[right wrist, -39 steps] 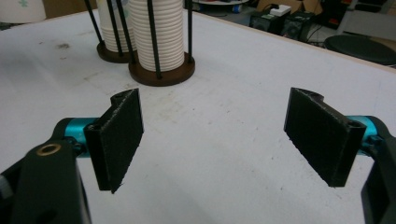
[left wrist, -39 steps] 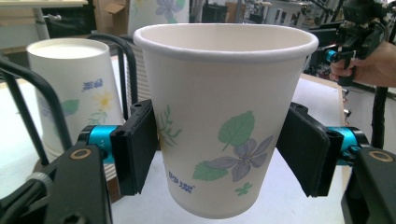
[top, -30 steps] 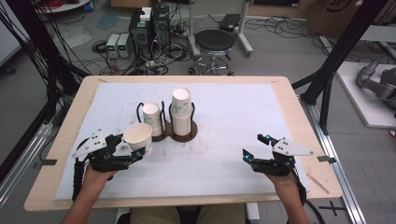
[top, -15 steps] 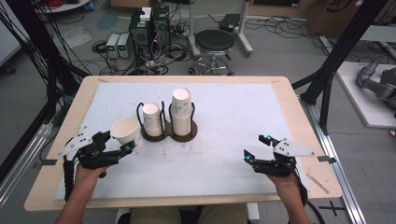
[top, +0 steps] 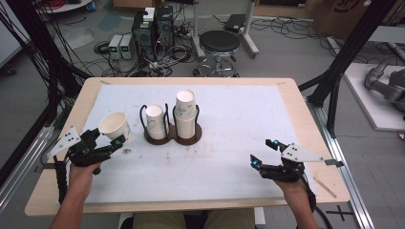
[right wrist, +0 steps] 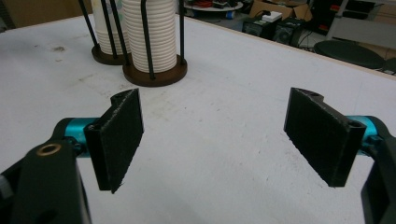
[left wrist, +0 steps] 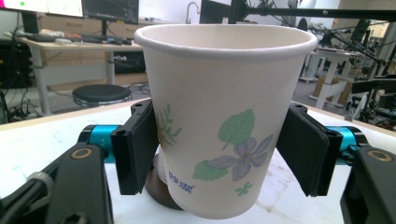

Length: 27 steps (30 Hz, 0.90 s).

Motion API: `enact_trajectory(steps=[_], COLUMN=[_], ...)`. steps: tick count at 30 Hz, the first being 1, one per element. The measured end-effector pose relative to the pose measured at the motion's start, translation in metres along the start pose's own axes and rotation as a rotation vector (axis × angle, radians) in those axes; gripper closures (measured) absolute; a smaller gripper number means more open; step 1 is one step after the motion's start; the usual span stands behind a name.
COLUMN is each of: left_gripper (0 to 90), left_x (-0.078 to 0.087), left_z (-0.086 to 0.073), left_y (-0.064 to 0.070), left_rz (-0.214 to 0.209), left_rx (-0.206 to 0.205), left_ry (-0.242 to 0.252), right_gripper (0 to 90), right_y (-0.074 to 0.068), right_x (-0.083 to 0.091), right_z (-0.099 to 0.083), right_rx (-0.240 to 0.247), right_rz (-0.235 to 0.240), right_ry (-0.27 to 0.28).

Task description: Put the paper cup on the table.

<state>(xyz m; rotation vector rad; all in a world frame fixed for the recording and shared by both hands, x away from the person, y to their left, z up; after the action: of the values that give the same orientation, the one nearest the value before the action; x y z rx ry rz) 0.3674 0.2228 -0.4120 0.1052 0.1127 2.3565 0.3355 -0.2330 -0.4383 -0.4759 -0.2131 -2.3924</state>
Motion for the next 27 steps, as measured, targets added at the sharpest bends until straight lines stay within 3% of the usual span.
enact_trajectory(steps=[11,16,27], left_gripper=[32.0,32.0,32.1], left_x=[0.000,-0.003,-0.014], left_z=[-0.004,-0.010,-0.028], left_y=[-0.030,-0.040,-0.058], left_rz=[0.084,0.121,0.179], left_rx=[-0.002,-0.014,0.015], left_ry=[0.012,-0.012,-0.082], right_gripper=[20.4,20.4,20.4], right_y=[-0.001,-0.003,-0.005], right_x=[-0.001,-0.002,-0.004], right_z=[0.000,0.000,-0.001], right_rx=[-0.001,0.004,0.013], right_rz=[0.002,0.006,0.012], right_ry=[-0.004,-0.007,-0.015])
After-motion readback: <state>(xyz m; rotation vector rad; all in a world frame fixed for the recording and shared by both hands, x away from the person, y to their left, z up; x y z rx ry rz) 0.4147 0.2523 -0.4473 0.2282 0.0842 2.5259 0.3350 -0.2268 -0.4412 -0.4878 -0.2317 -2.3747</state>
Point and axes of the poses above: each handheld gripper's, and its own axes: x roughly backward along the jaws, z roughly out of its top, y roughly to its right, the point moved 10 cm from there along -x, roughly forward along the jaws, and after that the axes turned 2 degrees about -y, right-handed, at the moved point
